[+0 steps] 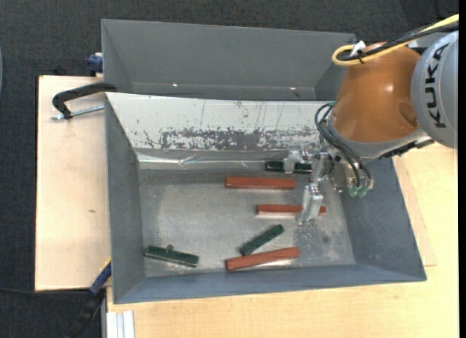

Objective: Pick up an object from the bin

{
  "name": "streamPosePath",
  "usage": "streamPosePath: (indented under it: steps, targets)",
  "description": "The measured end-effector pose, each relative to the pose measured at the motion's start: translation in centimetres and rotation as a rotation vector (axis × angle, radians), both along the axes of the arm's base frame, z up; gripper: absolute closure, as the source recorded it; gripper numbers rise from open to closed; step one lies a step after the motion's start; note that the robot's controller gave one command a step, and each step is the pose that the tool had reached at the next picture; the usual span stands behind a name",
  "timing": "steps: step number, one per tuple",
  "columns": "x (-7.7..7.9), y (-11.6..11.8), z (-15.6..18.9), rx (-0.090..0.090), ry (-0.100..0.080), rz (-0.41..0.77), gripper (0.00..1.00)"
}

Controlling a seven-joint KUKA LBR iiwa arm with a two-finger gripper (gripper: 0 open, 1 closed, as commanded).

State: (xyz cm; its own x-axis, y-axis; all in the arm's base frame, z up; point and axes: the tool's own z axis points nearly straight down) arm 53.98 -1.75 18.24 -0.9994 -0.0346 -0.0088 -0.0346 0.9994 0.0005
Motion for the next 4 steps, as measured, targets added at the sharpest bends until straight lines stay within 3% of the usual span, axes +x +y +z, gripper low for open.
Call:
streamPosePath:
  steps: [1, 2, 3, 4]
  targets:
    - [0.9, -0.2, -6.1, -0.001, 0.003, 0.061, 0.00]
    - [0.5, -0.1, -8.8, 0.001, 0.015, 0.004, 0.00]
    - [0.1, -5.2, -11.1, 0.000, 0.007, -0.033, 1.00]
    - [0.1, -5.2, -11.1, 0.000, 0.007, -0.033, 1.00]
